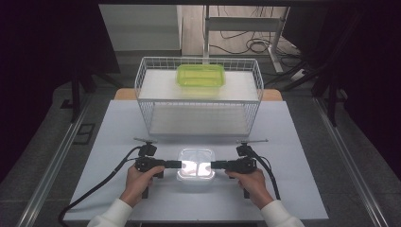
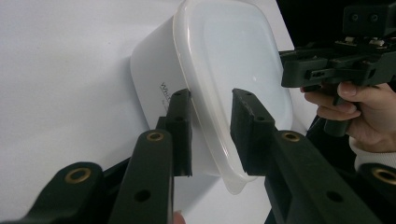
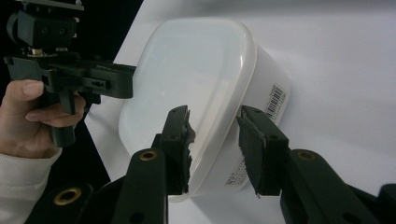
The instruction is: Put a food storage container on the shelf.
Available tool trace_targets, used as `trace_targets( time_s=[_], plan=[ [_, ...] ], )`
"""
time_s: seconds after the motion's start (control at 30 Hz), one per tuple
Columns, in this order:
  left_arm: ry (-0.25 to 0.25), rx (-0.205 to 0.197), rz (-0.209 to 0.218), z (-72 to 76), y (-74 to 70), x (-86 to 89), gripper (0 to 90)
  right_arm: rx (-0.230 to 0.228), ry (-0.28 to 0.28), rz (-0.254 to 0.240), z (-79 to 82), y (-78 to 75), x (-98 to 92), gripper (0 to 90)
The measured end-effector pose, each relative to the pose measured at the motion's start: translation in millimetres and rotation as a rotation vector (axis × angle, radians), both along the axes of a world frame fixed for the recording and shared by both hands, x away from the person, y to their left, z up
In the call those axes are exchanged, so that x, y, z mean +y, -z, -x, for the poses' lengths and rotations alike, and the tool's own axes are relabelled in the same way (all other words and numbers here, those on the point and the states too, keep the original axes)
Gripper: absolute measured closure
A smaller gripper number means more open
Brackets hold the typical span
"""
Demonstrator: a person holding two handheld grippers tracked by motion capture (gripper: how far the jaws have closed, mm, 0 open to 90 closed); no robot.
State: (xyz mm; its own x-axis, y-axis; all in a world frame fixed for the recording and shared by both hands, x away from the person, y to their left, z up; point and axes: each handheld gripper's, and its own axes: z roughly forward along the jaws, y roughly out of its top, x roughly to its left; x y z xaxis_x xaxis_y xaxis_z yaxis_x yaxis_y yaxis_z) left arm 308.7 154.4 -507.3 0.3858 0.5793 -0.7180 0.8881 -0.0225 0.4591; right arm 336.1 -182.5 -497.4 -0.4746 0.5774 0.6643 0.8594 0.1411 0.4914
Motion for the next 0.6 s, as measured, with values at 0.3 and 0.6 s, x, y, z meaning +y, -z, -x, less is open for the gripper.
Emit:
trace_targets(
  time_s=[0.3, 0.6],
  plan=[
    [-0.017, -0.027, -0.001, 5.0, -5.0, 0.3, 72.8, 0.03, 0.034, -0.05, 1.6, -2.8, -5.0, 73.1],
    [-0.033, -0.05, 0.003, 7.9, -10.1, 1.3, 78.2, -0.02, 0.043, -0.057, 5.6, -10.4, -6.8, 79.0]
  ],
)
